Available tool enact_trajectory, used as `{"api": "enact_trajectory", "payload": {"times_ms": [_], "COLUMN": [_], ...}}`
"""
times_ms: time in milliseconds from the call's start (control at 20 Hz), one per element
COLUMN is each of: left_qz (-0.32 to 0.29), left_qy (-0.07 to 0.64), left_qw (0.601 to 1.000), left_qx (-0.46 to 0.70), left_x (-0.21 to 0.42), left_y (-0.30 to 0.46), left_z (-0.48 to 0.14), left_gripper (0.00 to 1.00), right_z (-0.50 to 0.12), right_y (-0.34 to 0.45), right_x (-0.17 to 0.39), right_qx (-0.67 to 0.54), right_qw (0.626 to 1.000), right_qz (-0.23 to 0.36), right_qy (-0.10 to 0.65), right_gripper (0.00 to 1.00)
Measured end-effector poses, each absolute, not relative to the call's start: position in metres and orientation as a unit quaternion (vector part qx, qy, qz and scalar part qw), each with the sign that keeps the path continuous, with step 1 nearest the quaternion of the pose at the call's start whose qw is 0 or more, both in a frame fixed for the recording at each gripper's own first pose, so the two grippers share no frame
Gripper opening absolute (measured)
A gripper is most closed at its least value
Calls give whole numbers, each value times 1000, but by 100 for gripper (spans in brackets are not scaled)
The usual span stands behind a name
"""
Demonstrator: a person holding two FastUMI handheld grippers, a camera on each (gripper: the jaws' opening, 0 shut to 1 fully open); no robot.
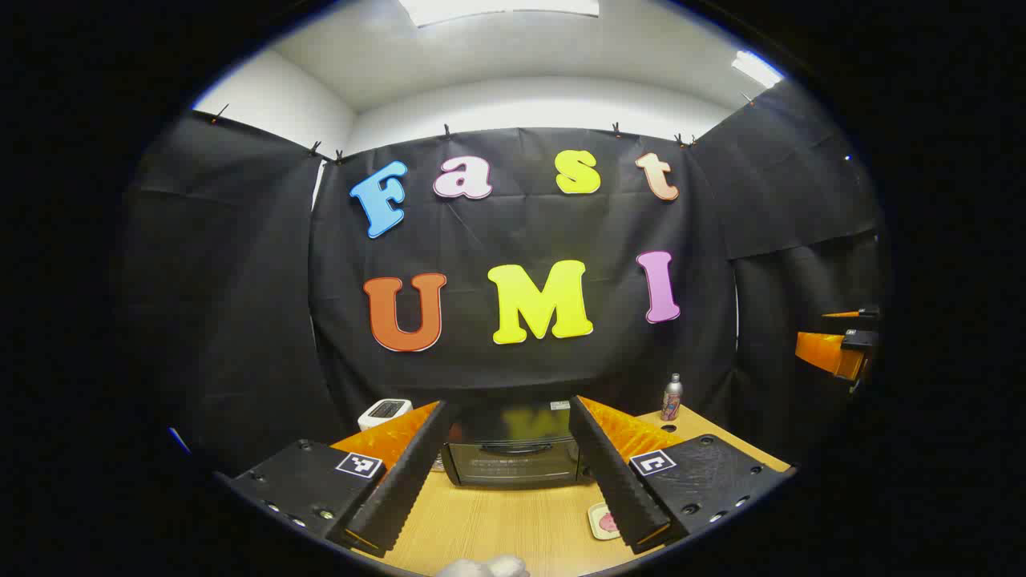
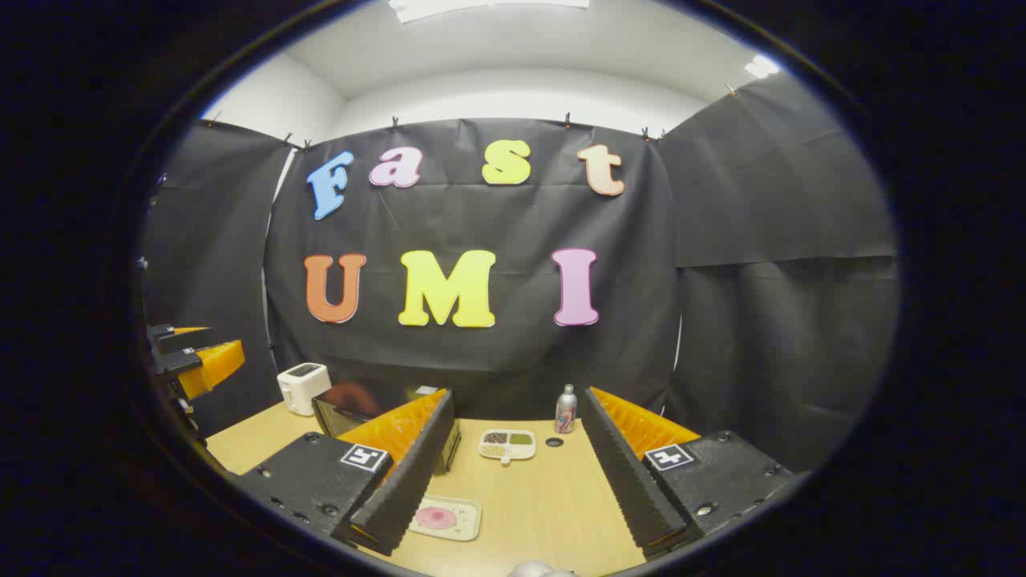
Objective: Open the electric oven with the left hand, put the food in, and close the electric oven.
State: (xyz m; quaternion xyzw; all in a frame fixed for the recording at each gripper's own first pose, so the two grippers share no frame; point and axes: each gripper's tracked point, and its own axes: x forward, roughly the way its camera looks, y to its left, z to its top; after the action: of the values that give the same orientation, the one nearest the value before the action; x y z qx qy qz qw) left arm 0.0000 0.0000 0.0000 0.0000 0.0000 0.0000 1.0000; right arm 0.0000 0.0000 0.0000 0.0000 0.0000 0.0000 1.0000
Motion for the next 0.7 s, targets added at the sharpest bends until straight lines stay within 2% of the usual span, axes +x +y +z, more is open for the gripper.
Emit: {"api": "enact_trajectory", "payload": {"times_ms": [700], "left_qz": [-6], "left_qy": [4], "left_qw": [1000], "left_qx": [10], "left_x": [43], "left_y": [-12], "left_z": [-12], "left_gripper": [96], "right_z": [-7], "right_y": [-11], "right_x": [32], "right_qx": [-3], "right_qw": [1000], "right_qz": [-4], "right_qy": [14], "right_gripper": [99]}}
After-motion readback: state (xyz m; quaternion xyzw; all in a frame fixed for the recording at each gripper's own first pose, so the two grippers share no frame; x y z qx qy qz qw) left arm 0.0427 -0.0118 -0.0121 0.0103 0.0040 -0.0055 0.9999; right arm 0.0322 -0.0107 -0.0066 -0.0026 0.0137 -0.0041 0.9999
